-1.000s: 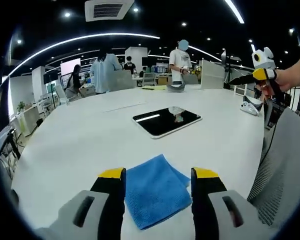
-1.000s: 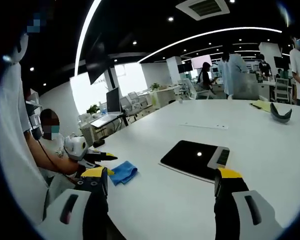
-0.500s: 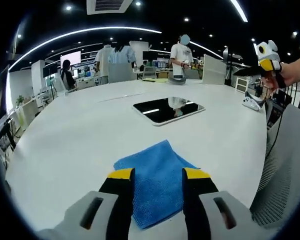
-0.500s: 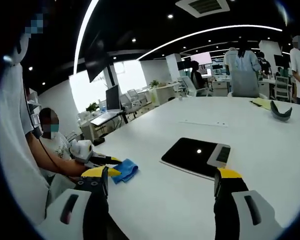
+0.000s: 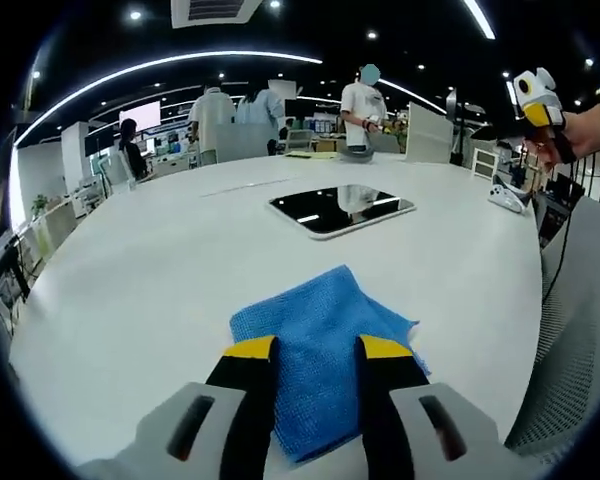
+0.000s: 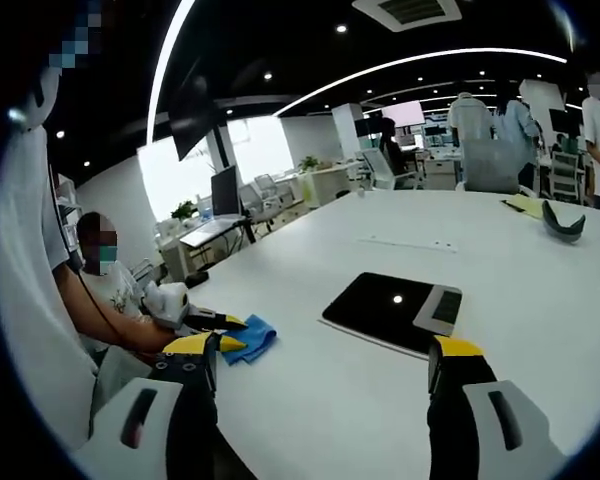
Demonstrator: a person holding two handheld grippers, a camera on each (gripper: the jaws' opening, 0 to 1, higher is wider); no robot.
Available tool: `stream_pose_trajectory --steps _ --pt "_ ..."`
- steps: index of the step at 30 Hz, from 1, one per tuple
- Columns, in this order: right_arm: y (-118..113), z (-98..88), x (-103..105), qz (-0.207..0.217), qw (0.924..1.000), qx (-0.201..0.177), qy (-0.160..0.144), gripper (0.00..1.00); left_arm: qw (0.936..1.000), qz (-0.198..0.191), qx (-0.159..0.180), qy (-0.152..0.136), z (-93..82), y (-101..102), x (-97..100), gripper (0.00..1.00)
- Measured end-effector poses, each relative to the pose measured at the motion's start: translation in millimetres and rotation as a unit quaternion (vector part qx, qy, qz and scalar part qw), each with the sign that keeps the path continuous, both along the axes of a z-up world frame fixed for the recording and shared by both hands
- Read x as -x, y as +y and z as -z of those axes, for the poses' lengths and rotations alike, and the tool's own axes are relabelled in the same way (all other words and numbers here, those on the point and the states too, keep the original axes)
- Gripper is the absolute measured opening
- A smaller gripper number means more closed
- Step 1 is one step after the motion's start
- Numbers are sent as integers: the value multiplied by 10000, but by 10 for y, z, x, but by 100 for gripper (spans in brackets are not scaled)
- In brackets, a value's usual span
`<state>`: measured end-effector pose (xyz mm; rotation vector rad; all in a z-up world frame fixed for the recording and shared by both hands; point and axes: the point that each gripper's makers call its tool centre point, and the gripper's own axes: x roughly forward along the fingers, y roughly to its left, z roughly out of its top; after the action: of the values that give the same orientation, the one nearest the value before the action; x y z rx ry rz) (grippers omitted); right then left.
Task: Wipe the mirror surface with the cleaning cloth until all visible marks leave the cleaned area.
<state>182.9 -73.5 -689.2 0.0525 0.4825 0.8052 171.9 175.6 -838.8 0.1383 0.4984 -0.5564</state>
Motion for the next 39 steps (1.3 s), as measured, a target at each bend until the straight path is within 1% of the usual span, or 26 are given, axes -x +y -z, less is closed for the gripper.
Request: stream_pose_trajectory --steps 6,10,14,19,21,22,28,30,39 --pt "-5 8 -7 0 10000 25 9 86 9999 29 -66 -109 2 -1 -3 30" --pt "3 4 2 -10 10000 9 8 86 9999 6 -110 -88 -1 -17 -1 27" --pt "3 6 -1 -3 10000 0 15 86 9998 73 -133 -83 3 -55 15 19" --pt "3 3 -2 -18 10000 9 14 86 9999 29 -116 -71 5 -53 11 15" --pt "1 0 -1 -13 10000 7 19 86 9999 -6 -122 -51 5 -43 4 7" --pt "0 0 1 -17 10000 13 18 86 9998 -24 -172 -43 5 -32 -7 6" --pt "-17 8 9 -21 10000 22 30 86 9999 -119 -60 22 8 -27 -14 4" --pt "-22 8 7 -26 10000 19 29 86 9999 -84 -121 34 11 -31 -17 3" --pt "-23 -16 -28 24 10000 -94 17 85 9998 -55 -145 81 6 -24 -17 2"
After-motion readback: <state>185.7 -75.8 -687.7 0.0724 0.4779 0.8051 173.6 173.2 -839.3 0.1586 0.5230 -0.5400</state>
